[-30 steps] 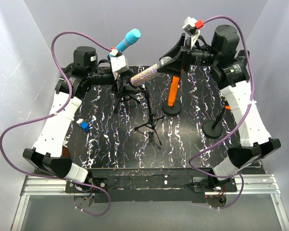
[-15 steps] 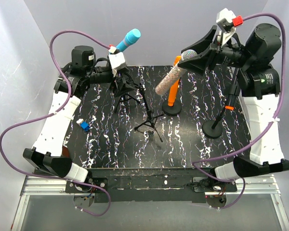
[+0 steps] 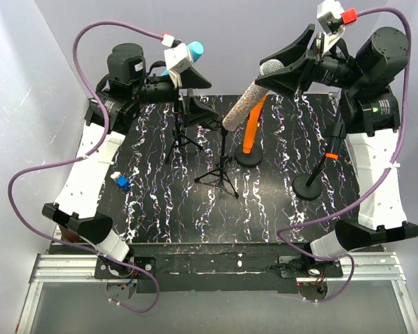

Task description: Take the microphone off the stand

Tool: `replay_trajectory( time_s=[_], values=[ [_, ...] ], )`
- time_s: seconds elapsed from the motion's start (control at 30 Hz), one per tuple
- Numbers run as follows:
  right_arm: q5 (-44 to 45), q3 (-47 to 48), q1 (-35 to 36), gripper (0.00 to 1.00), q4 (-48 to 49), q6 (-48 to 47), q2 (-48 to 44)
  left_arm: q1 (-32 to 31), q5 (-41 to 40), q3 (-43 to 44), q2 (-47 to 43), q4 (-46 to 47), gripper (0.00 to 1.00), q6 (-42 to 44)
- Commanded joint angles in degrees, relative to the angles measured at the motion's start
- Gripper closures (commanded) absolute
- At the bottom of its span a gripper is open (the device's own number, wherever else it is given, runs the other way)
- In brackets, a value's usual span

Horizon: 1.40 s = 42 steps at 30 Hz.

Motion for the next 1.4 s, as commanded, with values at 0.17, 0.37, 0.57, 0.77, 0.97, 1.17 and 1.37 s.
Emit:
replay_trajectory(
  time_s=[0.17, 0.37, 0.57, 0.77, 0.97, 1.17, 1.37],
  values=[
    [-1.45, 6.10, 0.71, 0.99, 11.21, 8.36, 3.16, -9.71, -3.88, 9.14, 6.88, 0.21, 0.02, -3.38],
    [-1.89, 5.13, 1.95, 0.99, 11.66, 8.81, 3.25, -14.46, -9.27, 12.13, 10.40, 5.49, 0.07, -4.26],
    [-1.89, 2.76, 2.03, 0.99, 11.92, 8.72, 2.02, -15.87, -9.88, 12.58, 10.23, 6.36, 0.28, -4.08],
    [-1.28, 1.70, 2.12, 0.99, 12.01, 8.55, 2.10, -15.96, -10.67, 12.23, 8.82, 6.81, 0.29, -3.90],
    [-1.19, 2.93, 2.30, 0.99, 11.31, 8.19, 2.89, -15.96, -11.46, 8.80, 5.75, 6.37, 0.51, -1.53],
    [1.26, 3.55, 2.82, 0.82, 9.47, 8.02, 2.89, -15.88, -11.99, 8.27, 4.95, 8.21, 0.74, -1.26],
    [11.20, 1.70, 2.48, 0.16, 5.26, 5.57, -1.14, -15.96, -17.42, 13.88, 5.74, 10.15, 0.83, 1.01]
  ],
)
